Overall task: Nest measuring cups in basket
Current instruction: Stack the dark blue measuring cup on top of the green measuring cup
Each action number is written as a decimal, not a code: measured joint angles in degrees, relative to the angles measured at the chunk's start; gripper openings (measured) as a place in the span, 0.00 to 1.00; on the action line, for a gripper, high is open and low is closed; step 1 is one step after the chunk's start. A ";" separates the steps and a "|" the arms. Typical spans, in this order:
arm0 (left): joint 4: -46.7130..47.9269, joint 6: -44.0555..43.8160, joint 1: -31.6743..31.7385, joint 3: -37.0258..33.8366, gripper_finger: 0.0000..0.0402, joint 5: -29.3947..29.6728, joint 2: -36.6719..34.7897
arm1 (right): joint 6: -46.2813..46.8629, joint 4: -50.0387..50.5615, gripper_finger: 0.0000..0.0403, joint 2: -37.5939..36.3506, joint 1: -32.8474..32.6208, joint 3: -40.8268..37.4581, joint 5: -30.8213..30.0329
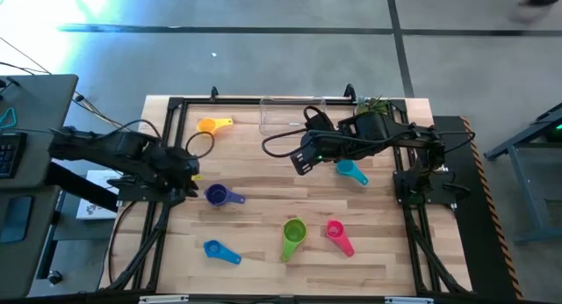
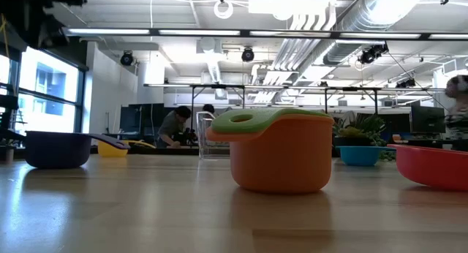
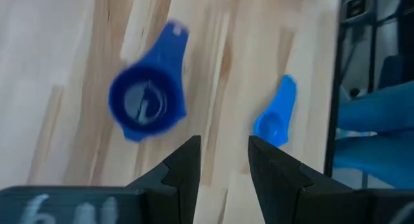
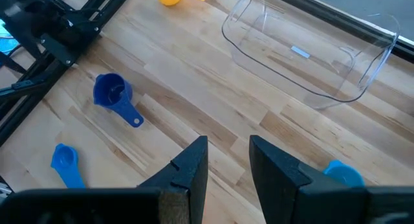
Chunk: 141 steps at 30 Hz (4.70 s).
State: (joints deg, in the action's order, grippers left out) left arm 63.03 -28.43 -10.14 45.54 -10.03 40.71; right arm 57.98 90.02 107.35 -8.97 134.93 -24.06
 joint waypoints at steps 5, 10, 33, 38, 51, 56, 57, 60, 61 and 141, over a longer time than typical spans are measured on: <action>-0.41 0.46 -1.65 -3.43 0.29 1.67 0.81 | -0.15 0.00 0.26 0.00 0.00 0.00 -0.04; -3.81 3.86 -4.05 -5.42 0.29 5.41 2.20 | -0.15 0.00 0.26 0.02 0.00 0.00 -0.06; -15.18 12.73 -7.69 -6.21 0.29 9.50 20.53 | -0.42 0.00 0.26 0.02 0.00 -0.02 -2.29; -18.23 13.17 -7.66 -6.21 0.29 9.75 23.89 | -0.43 -0.02 0.26 0.02 0.00 -0.02 -2.26; -19.29 10.60 -9.59 -6.21 0.29 11.27 30.25 | -0.61 0.00 0.26 0.04 0.00 -0.03 -2.12; -20.36 8.56 -10.82 -6.21 0.29 14.28 31.91 | -1.43 0.00 0.26 0.04 0.00 -0.04 -2.05; -20.32 7.97 -10.95 -6.21 0.29 15.31 32.26 | -1.44 0.00 0.26 0.04 0.00 -0.03 -1.99; -20.27 7.50 -10.96 -6.21 0.29 16.71 33.38 | -1.46 0.00 0.26 0.04 0.00 -0.04 -1.82; -20.32 7.48 -10.96 -6.21 0.29 16.78 33.81 | -1.46 0.00 0.26 0.04 0.00 -0.04 -1.82; -20.06 74.59 -11.82 22.69 0.02 16.78 56.61 | 24.72 -0.50 0.33 0.85 -1.42 -7.65 5.11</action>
State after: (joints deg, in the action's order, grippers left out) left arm 42.97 46.16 -21.96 68.23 6.75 97.32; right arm 82.70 89.52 108.20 -10.39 127.28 -18.95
